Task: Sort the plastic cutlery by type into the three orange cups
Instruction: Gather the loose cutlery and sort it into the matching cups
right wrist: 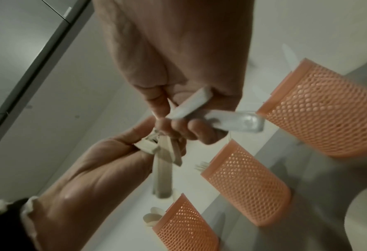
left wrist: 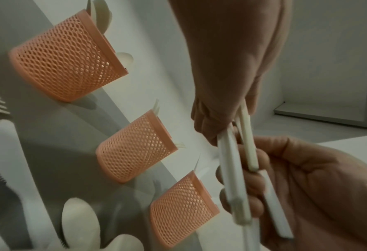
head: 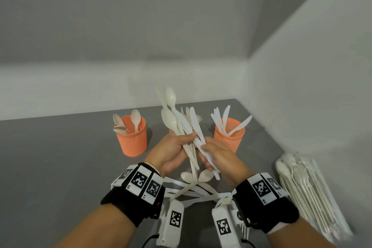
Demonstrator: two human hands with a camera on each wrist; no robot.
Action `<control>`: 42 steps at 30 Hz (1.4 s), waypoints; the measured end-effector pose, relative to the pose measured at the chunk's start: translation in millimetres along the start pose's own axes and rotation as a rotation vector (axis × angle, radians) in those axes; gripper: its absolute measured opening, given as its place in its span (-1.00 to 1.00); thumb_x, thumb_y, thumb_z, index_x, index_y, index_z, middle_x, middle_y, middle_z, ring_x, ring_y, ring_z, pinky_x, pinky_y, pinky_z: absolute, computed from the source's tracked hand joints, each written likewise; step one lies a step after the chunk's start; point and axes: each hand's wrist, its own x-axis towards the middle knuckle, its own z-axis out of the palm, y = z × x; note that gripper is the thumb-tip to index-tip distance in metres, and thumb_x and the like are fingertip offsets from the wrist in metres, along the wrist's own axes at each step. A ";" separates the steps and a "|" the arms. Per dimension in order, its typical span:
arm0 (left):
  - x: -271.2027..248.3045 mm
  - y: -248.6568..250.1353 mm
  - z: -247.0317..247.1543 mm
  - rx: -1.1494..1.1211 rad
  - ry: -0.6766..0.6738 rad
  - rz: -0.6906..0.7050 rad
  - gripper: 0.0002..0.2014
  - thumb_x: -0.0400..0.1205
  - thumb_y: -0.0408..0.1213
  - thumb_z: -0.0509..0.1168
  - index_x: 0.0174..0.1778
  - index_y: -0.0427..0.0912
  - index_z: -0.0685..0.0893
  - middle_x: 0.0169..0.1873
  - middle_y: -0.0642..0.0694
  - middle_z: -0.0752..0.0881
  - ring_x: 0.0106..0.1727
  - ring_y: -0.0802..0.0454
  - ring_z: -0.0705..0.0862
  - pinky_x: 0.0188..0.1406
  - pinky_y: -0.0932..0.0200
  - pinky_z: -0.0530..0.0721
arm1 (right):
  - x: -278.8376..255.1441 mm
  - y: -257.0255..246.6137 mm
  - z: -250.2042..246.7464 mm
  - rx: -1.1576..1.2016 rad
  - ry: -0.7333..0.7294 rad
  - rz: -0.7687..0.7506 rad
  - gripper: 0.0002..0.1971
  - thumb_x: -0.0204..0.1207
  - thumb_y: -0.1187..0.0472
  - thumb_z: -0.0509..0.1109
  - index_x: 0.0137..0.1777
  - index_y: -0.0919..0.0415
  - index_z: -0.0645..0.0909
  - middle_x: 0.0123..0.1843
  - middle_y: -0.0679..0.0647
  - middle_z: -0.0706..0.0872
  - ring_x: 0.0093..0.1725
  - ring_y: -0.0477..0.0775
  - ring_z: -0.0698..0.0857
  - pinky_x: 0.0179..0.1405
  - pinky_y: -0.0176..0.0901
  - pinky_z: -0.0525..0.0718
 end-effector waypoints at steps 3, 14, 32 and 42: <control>6.1 -1.8 1.7 -0.019 0.032 0.008 -0.68 0.67 -0.44 0.14 0.34 -0.44 0.43 -0.04 -0.37 0.53 -0.06 -0.15 0.58 -0.10 0.12 0.74 | -1.0 -0.7 -3.6 -0.046 -0.036 -0.039 -0.75 0.69 0.08 0.07 -0.12 0.08 0.52 -0.59 -0.08 0.35 -0.65 -0.15 0.26 -0.64 -0.30 0.21; 10.6 3.4 -14.0 -0.019 0.050 -0.007 -0.80 0.67 -0.53 0.07 0.10 -0.27 0.55 -0.28 -0.13 0.64 -0.28 0.05 0.66 -0.32 0.23 0.72 | 39.3 -31.9 -73.2 -0.063 0.417 -0.320 -0.82 0.66 0.35 0.06 -0.07 0.08 0.41 -0.19 -0.01 0.60 -0.16 -0.06 0.61 0.06 -0.08 0.57; 21.3 0.5 -9.9 -0.070 0.108 -0.015 -0.77 0.70 -0.37 0.09 -0.05 -0.34 0.65 -0.15 -0.21 0.76 -0.12 -0.05 0.75 -0.31 0.07 0.73 | 23.5 9.4 -8.2 -0.492 0.159 -0.616 -0.89 0.40 0.37 0.38 -0.11 0.27 0.70 -0.28 -0.11 0.58 -0.28 -0.29 0.58 -0.27 -0.56 0.49; 23.0 -5.8 -6.5 -0.103 0.008 0.016 -0.83 0.64 -0.47 0.14 0.12 -0.23 0.50 -0.24 -0.21 0.58 -0.30 -0.06 0.65 -0.56 0.14 0.68 | 22.0 5.3 5.7 -0.218 -0.032 -0.074 -0.92 0.64 0.23 0.20 0.06 0.21 0.38 -0.33 0.07 0.69 -0.43 -0.10 0.68 -0.43 -0.36 0.59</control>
